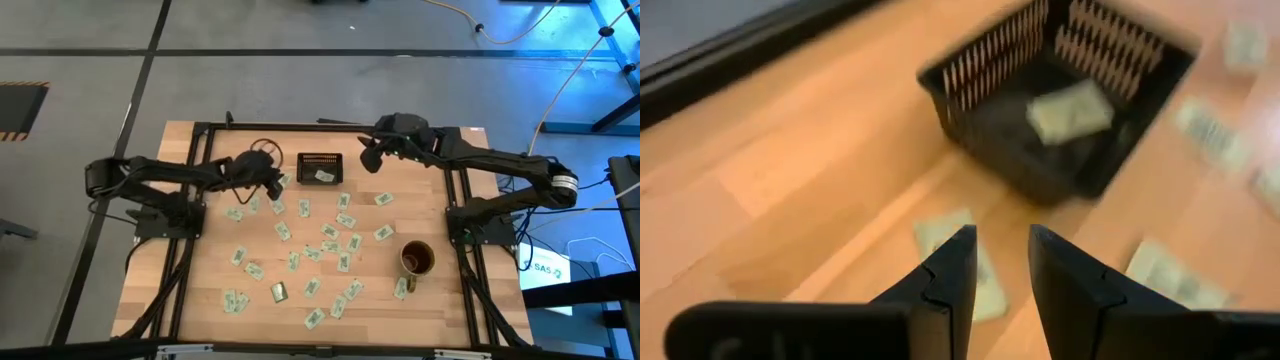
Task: Pick and place Stevia / Truvia into bins
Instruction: Put the white stevia packet into the black bin
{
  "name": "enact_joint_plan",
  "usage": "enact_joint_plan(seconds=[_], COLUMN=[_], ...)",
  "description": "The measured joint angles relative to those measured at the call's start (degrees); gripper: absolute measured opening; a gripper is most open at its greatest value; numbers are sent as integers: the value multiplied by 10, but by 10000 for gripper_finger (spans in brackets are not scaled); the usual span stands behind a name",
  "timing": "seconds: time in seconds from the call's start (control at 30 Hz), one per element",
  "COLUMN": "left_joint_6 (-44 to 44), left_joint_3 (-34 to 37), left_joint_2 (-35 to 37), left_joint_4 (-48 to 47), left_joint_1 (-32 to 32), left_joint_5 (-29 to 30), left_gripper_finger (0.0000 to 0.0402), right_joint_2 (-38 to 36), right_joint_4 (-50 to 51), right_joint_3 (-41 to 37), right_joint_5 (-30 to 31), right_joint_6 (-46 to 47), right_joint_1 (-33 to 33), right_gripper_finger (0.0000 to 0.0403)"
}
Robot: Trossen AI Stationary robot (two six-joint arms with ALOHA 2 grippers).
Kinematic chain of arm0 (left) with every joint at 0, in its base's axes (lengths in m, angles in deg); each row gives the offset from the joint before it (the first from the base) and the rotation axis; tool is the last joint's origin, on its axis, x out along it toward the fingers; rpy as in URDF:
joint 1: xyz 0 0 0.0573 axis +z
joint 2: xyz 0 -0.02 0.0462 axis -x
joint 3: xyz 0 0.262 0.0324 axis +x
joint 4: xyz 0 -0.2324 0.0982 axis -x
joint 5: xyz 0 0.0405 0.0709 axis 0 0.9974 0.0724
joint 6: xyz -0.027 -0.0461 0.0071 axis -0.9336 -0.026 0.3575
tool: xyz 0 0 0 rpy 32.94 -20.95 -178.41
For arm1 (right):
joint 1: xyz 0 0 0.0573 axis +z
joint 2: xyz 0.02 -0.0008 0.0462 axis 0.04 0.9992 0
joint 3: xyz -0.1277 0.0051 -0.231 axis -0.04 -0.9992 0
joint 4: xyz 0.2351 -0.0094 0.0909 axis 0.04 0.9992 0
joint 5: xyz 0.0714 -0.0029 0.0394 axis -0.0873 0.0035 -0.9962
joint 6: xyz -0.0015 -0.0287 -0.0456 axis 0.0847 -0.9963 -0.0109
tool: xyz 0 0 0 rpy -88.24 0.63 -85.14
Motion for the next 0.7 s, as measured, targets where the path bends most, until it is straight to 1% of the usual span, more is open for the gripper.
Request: enact_joint_plan(seconds=[0.1,0.2,0.47,0.7], left_joint_6=[34,47,8,-16], left_joint_3=[-44,-78,-110,-116], left_joint_2=[-25,-58,-158,-195], left_joint_4=[-90,-128,-136,-131], left_joint_1=[1,7,16,16], left_joint_5=[5,4,-30,-26], left_gripper_finger=[88,88,88,88], right_joint_2=[3,3,3,3], right_joint_4=[0,2,13,26], right_joint_3=[-4,-6,-6,-6], right_joint_5=[0,0,0,0], right_joint_6=[0,-1,-2,-3], right_joint_1=[0,0,0,0], right_gripper_finger=[132,132,132,132])
